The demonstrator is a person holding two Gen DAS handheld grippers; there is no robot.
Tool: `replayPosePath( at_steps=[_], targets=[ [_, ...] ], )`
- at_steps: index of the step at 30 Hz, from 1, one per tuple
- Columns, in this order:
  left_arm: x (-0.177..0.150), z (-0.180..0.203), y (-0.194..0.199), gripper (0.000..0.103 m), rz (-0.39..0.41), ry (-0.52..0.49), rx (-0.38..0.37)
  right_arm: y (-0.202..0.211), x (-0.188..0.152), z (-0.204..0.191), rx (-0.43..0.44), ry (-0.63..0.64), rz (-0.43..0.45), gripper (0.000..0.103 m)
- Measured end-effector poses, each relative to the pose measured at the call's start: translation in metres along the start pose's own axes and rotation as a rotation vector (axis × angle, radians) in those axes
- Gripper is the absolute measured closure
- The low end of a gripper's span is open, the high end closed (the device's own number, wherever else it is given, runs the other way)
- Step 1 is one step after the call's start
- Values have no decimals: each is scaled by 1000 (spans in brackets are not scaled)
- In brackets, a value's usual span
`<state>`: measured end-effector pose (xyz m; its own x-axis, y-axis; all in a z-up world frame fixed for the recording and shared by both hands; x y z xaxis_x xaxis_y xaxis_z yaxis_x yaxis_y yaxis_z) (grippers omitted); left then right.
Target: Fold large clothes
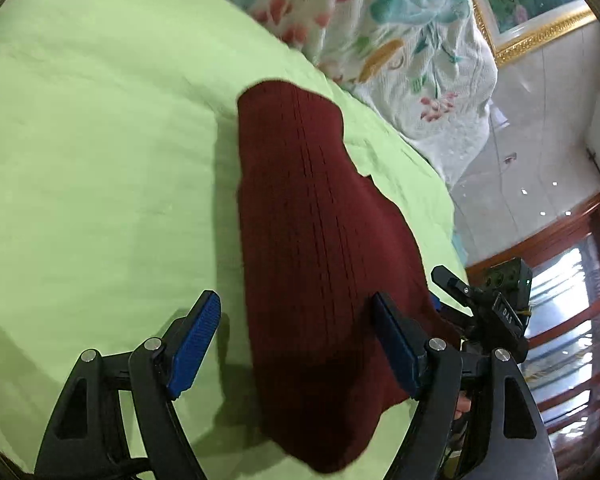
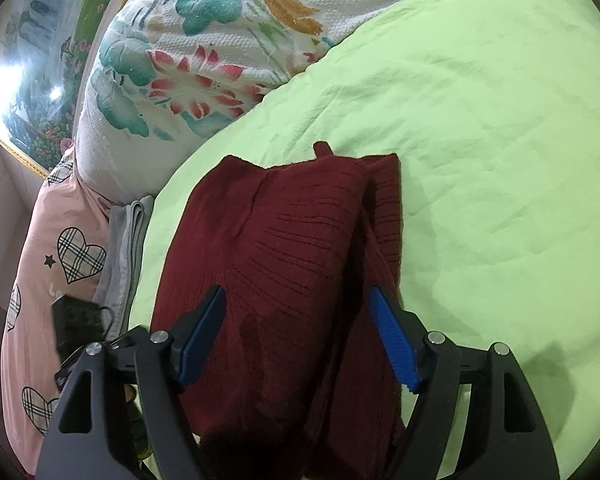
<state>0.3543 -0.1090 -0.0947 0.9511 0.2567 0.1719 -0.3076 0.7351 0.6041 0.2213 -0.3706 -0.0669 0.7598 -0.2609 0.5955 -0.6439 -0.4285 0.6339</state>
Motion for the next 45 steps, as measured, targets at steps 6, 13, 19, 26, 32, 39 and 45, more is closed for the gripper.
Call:
replayPosePath(
  at_steps=[6,13,19,26,32,39,45],
  targets=[
    [2,12,-44,21,-79,-45,33,-2,3,15,-21,-22,-14,23],
    [-6,34,-81,21,-92,-201,180,-26,2,17,28,-17,-73,23],
    [-9,31,-71,35,-37,-215,160,-41,-3,10,93,-37,-137,67],
    [-33,23,-10,42,39,-205,115,-24,-9,-47,132,41,-104,72],
    [-52,-25,93,42,135,-167,164,-56,-33,-132,266,127,-143,73],
    [-61,-62,177,42,241,-154,231,-98,-52,-214,371,194,-183,73],
    [-64,-112,183,40,224,-67,232,-120,-68,-220,329,195,-225,73]
  ],
)
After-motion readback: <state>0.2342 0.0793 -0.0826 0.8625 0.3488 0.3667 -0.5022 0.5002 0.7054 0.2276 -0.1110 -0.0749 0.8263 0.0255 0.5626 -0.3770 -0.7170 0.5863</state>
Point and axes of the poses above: each gripper's, at about its wrist camera, not at the fingertips, and y roughly against the way its jaws point, z to its right, x to its top, the point moved 6 cm from there along -y, roughly the way its jaws point, and after that the axes turned 15 degrees about y, right-handed, at the moved point
